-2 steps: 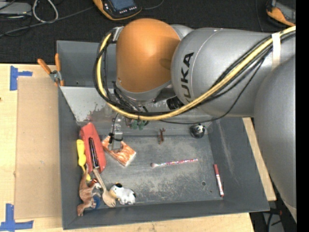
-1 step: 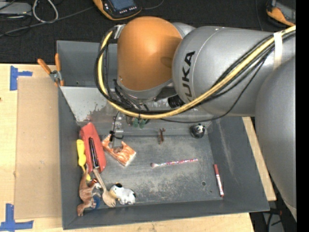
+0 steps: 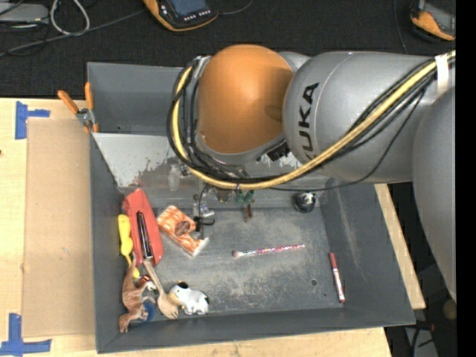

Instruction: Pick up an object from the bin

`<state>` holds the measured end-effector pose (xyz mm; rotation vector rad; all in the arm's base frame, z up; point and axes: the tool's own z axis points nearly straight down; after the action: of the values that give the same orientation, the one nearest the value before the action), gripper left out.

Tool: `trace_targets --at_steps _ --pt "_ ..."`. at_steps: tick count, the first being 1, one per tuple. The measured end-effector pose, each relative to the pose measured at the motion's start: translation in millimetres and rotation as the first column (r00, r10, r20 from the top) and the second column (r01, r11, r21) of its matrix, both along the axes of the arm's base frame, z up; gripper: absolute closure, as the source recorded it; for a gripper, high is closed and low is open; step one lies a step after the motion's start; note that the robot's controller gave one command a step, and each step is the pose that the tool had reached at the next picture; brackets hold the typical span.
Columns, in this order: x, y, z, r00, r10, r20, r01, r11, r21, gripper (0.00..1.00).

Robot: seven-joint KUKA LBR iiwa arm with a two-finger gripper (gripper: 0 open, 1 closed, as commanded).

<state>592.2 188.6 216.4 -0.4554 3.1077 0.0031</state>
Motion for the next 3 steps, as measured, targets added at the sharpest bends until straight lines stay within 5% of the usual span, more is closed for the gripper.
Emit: trace_targets --at_steps 1,2,3 --pt "8.7 -25.0 -22.4 0.997 0.080 0.000 -0.080 0.997 0.000 0.00" --pt "10.4 -31.2 -32.1 1.000 0.012 -0.001 -0.012 1.000 -0.002 0.00" --pt "-1.4 -11.6 -58.9 0.995 -0.096 -0.002 0.096 0.995 -0.001 0.00"
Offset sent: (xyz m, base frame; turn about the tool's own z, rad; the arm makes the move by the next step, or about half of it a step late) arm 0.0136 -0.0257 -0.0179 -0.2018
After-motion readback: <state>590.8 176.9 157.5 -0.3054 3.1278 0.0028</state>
